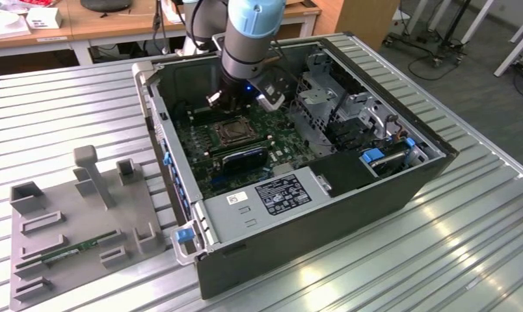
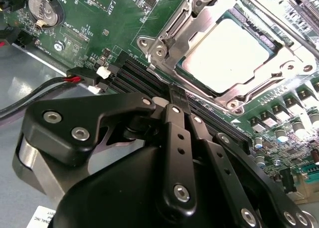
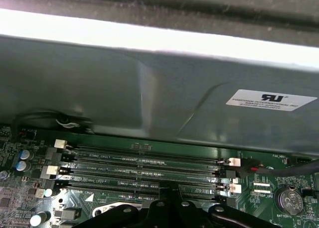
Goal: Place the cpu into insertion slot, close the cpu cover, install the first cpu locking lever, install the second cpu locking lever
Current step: 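Install the first cpu locking lever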
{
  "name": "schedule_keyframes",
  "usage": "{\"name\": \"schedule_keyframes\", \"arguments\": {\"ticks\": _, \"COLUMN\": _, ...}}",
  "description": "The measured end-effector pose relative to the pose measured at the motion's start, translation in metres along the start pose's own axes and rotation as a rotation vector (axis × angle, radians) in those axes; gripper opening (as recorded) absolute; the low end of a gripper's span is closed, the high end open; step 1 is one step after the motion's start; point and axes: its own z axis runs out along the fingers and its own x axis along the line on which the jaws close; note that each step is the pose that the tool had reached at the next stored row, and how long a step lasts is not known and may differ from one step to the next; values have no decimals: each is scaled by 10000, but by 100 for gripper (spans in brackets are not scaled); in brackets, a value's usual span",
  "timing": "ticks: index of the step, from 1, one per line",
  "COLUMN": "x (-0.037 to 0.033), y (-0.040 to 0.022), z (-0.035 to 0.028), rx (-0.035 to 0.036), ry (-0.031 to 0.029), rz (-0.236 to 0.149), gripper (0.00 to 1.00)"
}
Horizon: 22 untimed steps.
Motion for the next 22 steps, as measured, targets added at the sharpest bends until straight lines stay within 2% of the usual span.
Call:
{"name": "schedule_keyframes", "arguments": {"ticks": 15, "x": -20, "y": 6, "z": 3, "rx": -4, "ry": 19, "rz": -57, "gripper": 11}}
{"name": "schedule_keyframes", "arguments": {"ticks": 22, "x": -22, "y": 15, "z": -14, "rx": -3, "ry": 19, "rz": -57, "gripper": 11}}
